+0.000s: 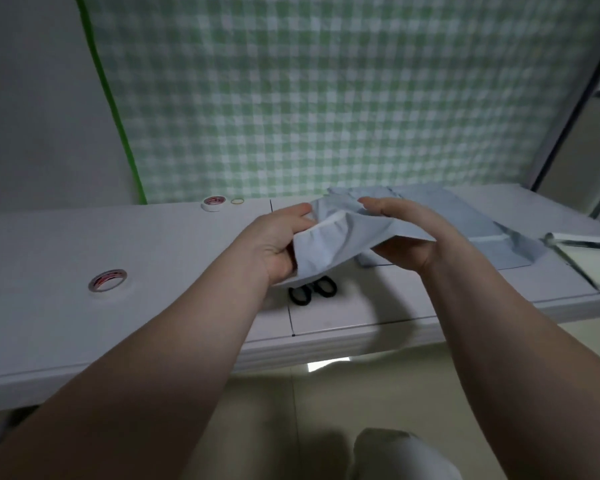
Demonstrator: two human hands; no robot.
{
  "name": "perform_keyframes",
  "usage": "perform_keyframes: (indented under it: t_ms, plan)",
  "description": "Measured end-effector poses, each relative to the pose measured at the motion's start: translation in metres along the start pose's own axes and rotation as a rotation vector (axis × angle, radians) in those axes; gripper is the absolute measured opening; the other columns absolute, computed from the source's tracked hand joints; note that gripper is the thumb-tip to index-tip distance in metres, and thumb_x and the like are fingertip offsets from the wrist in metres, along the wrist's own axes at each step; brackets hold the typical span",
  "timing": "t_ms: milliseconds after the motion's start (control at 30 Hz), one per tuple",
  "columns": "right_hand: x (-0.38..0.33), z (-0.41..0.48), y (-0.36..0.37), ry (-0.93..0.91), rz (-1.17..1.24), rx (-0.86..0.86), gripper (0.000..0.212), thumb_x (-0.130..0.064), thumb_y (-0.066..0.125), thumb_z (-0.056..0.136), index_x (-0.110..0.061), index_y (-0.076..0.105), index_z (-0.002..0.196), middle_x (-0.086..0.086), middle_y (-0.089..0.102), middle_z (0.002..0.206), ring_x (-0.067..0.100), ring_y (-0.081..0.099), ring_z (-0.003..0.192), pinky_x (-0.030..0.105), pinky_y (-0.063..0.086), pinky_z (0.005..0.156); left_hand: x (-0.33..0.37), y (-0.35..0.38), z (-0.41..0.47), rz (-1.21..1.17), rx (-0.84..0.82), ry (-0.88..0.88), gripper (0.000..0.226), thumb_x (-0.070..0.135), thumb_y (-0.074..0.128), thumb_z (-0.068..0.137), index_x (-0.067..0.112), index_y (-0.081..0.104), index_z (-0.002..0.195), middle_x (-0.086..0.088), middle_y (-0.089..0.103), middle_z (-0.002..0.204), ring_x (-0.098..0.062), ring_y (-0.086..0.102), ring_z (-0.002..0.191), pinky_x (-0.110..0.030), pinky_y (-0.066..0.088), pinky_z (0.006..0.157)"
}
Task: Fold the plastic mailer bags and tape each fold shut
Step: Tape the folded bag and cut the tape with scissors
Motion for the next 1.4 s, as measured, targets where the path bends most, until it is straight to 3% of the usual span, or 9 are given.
perform_keyframes:
  t_ms: [133, 233, 367, 667, 833, 1000, 1200, 1333, 1400]
  plan:
    - [-0.028, 0.004, -0.045, -0.03, -0.437, 0.186, 0.041, -0.001, 0.06, 0.087, -0.022, 0.058, 0.122, 0.001, 0.063, 0.089, 0.012, 0.062, 0.072, 0.018, 0.051, 0.052, -0.011, 0.035, 0.044, 0.177, -0.011, 0.041, 0.064, -0.016, 0.055, 0.082, 0.012, 0.045, 0.139, -0.009, 0.057, 0.126, -0.022, 0.063, 0.097, -0.031, 0.055, 0.074]
    - [-0.038, 0.022, -0.069, -0.077, -0.58, 0.32, 0.053, 0.012, 0.057, 0.082, -0.018, 0.061, 0.125, 0.008, 0.065, 0.098, 0.024, 0.063, 0.083, 0.026, 0.054, 0.064, -0.021, 0.058, 0.077, 0.29, -0.036, 0.071, 0.075, -0.015, 0.056, 0.082, 0.02, 0.037, 0.145, -0.013, 0.04, 0.144, -0.026, 0.057, 0.112, -0.035, 0.054, 0.086]
    - [-0.037, 0.05, -0.094, -0.086, -0.794, 0.414, 0.058, 0.017, 0.049, 0.079, -0.019, 0.064, 0.122, 0.005, 0.067, 0.115, 0.029, 0.062, 0.103, 0.038, 0.052, 0.091, -0.036, 0.081, 0.116, 0.381, -0.044, 0.077, 0.077, -0.013, 0.057, 0.082, 0.026, 0.037, 0.145, -0.009, 0.038, 0.145, -0.023, 0.057, 0.107, -0.034, 0.055, 0.082]
    - [-0.025, 0.076, -0.108, -0.072, -1.311, 0.528, 0.042, -0.003, 0.043, 0.091, -0.015, 0.06, 0.127, 0.008, 0.056, 0.134, 0.03, 0.049, 0.123, 0.028, 0.037, 0.101, -0.066, 0.08, 0.16, 0.428, -0.025, -0.082, 0.067, -0.005, 0.058, 0.086, 0.02, 0.037, 0.144, -0.004, 0.052, 0.128, -0.023, 0.06, 0.1, -0.037, 0.053, 0.09]
    - [-0.026, 0.076, -0.105, -0.06, -1.385, 0.552, 0.039, -0.004, 0.041, 0.093, -0.014, 0.062, 0.124, 0.012, 0.057, 0.129, 0.032, 0.05, 0.118, 0.031, 0.04, 0.098, -0.057, 0.07, 0.153, 0.129, 0.139, -0.062, 0.025, -0.008, 0.048, 0.089, 0.011, 0.059, 0.08, -0.007, 0.053, 0.078, -0.017, 0.05, 0.061, -0.017, 0.044, 0.044]
    - [-0.023, 0.079, -0.103, -0.048, -1.42, 0.577, 0.044, 0.001, 0.04, 0.09, -0.014, 0.059, 0.128, 0.011, 0.056, 0.131, 0.032, 0.051, 0.118, 0.033, 0.041, 0.098, -0.056, 0.058, 0.152, 0.087, 0.206, -0.037, 0.053, -0.019, 0.05, 0.082, 0.002, 0.053, 0.13, -0.018, 0.056, 0.125, -0.028, 0.062, 0.087, -0.034, 0.055, 0.071]
    - [-0.021, 0.084, -0.103, -0.083, -1.488, 0.606, 0.047, 0.007, 0.045, 0.082, -0.011, 0.063, 0.121, 0.012, 0.061, 0.12, 0.032, 0.055, 0.11, 0.031, 0.046, 0.09, -0.068, 0.051, 0.155, 0.526, 0.228, 0.081, 0.06, -0.002, 0.066, 0.08, 0.01, 0.049, 0.136, -0.008, 0.053, 0.134, -0.025, 0.059, 0.108, -0.037, 0.051, 0.093]
    - [-0.015, 0.079, -0.09, -0.096, -1.746, 0.717, 0.027, -0.001, 0.05, 0.085, -0.01, 0.064, 0.107, 0.012, 0.061, 0.107, 0.029, 0.052, 0.108, 0.031, 0.042, 0.082, -0.058, 0.055, 0.148, 1.267, 0.254, 0.175, 0.012, 0.014, 0.063, 0.081, 0.008, 0.06, 0.092, -0.008, 0.05, 0.118, -0.023, 0.054, 0.088, -0.024, 0.043, 0.063]
    - [-0.012, 0.08, -0.081, -0.159, -1.796, 0.728, 0.027, -0.004, 0.048, 0.089, -0.01, 0.063, 0.11, 0.012, 0.06, 0.113, 0.028, 0.052, 0.112, 0.032, 0.043, 0.088, -0.055, 0.056, 0.143, 1.468, 0.267, 0.279, 0.024, 0.024, 0.059, 0.085, 0.009, 0.058, 0.104, -0.007, 0.036, 0.129, -0.023, 0.048, 0.094, -0.027, 0.04, 0.066]
Point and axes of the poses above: each hand's wrist, its own z-axis towards the middle knuckle, its own y-axis out of the palm, x = y × z, the point moved 1 cm from there along z, towards the middle knuckle
